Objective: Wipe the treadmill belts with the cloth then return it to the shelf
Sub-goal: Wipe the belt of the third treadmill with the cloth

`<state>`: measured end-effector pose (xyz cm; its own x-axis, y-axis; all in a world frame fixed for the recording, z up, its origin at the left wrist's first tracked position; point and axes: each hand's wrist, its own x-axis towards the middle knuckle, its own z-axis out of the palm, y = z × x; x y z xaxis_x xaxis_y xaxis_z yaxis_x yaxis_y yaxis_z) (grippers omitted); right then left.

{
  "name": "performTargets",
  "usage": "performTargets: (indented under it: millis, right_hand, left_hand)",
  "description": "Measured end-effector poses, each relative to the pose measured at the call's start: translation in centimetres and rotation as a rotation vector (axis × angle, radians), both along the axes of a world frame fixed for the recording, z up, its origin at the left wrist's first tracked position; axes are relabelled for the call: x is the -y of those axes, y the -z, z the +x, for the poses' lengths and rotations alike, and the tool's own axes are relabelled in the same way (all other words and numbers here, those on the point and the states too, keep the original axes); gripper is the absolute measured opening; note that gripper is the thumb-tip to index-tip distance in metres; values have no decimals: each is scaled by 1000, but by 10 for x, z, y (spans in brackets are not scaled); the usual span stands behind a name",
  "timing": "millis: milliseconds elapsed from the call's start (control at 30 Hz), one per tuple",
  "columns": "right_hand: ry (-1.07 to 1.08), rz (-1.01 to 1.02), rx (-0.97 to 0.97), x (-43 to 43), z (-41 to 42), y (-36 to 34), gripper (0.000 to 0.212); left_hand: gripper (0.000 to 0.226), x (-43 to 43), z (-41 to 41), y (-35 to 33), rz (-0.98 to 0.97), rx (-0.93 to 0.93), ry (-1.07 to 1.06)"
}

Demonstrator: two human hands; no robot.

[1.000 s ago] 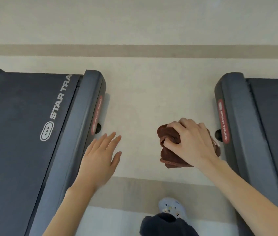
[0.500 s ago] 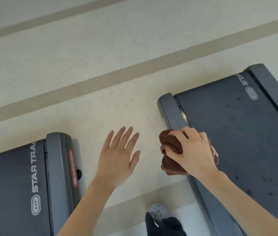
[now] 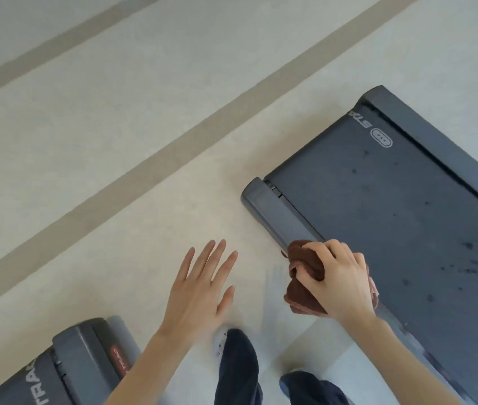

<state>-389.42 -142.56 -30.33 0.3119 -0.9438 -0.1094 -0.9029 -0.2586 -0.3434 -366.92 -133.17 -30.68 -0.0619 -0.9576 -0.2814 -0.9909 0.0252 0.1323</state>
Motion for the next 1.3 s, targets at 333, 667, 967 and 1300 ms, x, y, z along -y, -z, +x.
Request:
performTargets:
  millis: [333, 667, 967, 1300]
  right_hand:
    - [197, -25, 1, 76, 4, 30, 39]
    - [377, 62, -24, 189, -17, 119, 35]
    - [513, 54, -45, 266, -8, 254, 32]
    - [489, -202, -165, 292, -7, 436, 34]
  left_hand:
    - [52, 134, 34, 32, 17, 32, 239]
    - [53, 285, 14, 99, 84, 19, 385]
    - [55, 369, 4, 226, 102, -19, 477]
    - [57, 404, -6, 407, 65, -111, 559]
